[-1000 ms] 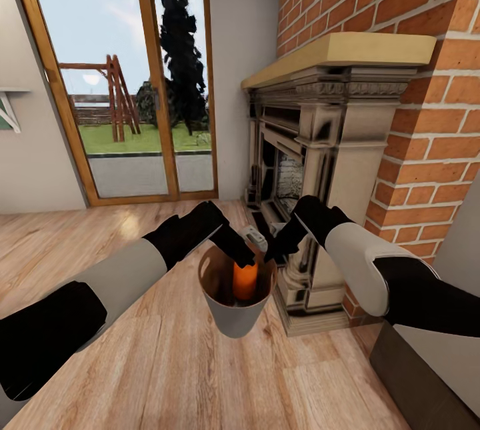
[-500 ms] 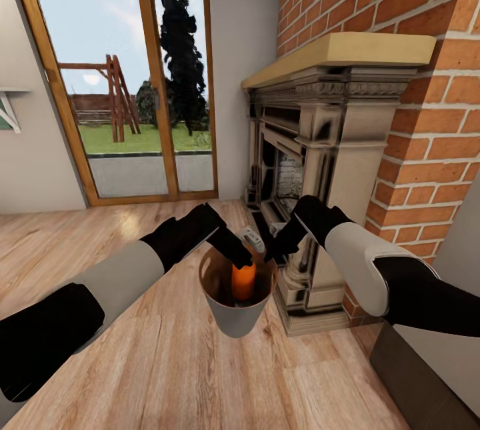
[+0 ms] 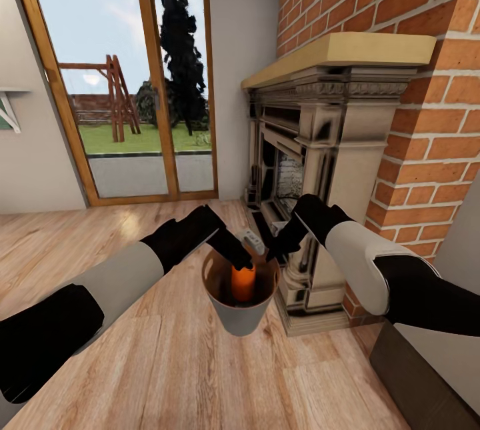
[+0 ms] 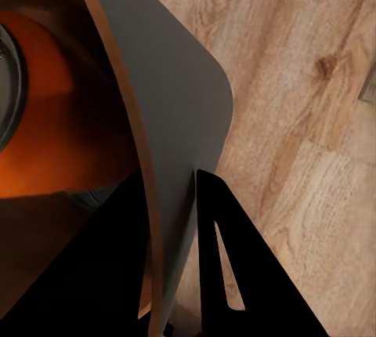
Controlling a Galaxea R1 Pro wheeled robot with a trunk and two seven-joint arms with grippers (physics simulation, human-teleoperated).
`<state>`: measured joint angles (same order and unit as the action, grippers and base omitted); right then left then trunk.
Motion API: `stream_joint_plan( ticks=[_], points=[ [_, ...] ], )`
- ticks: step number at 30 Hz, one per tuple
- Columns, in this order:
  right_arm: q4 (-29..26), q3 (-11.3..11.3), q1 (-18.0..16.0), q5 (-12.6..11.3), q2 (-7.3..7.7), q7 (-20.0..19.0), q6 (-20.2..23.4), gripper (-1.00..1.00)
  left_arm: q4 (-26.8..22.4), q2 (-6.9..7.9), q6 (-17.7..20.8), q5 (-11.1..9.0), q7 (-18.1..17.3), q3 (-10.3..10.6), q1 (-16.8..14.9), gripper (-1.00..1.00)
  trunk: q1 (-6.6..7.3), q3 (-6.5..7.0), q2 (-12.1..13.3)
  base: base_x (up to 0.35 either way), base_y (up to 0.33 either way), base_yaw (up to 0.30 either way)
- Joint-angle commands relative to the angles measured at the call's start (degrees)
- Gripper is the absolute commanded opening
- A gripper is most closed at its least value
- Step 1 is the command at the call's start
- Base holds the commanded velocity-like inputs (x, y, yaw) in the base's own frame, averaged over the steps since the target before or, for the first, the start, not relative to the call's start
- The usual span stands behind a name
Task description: Put the three can of soda from the living room inside the tash can in the kitchen.
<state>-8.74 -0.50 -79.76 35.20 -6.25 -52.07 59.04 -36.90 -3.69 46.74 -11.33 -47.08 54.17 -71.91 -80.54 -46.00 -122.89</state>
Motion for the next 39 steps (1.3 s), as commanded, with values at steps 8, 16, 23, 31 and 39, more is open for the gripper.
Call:
stream_joint_plan(
  ticks=[8,16,23,31,39],
  points=[
    [-0.05,2.17,-0.05,-2.86,-0.07,-0.31,0.96,-1.00,0.00,0.00,0.10,-0.10,-0.01,0.01,0.05,1.00,0.00,0.01,-0.01,0.000,0.000,0.000],
    [-0.05,2.17,-0.05,-2.86,-0.03,-0.31,0.96,-1.00,-0.89,1.69,0.01,-0.32,-0.61,-0.24,0.06,1.00,0.00,0.01,-0.01,0.000,0.000,0.000],
    [-0.11,2.17,-0.03,-2.86,0.08,-0.31,0.96,-1.00,-11.55,10.30,0.56,-0.59,-3.50,-0.83,0.06,1.00,0.00,0.01,-0.01,0.000,0.000,0.000],
    [-0.13,2.14,0.04,-2.86,-0.16,-0.31,0.96,-1.00,-28.99,24.33,2.57,-1.02,-13.92,-10.99,0.10,1.00,0.00,0.01,-0.01,0.000,0.000,0.000],
    [-0.18,2.10,0.10,-2.86,-0.12,-0.31,0.96,-1.00,-30.50,27.96,2.72,-0.81,-21.00,-25.11,2.03,1.00,0.00,0.01,-0.01,0.000,0.000,0.000]
  ],
)
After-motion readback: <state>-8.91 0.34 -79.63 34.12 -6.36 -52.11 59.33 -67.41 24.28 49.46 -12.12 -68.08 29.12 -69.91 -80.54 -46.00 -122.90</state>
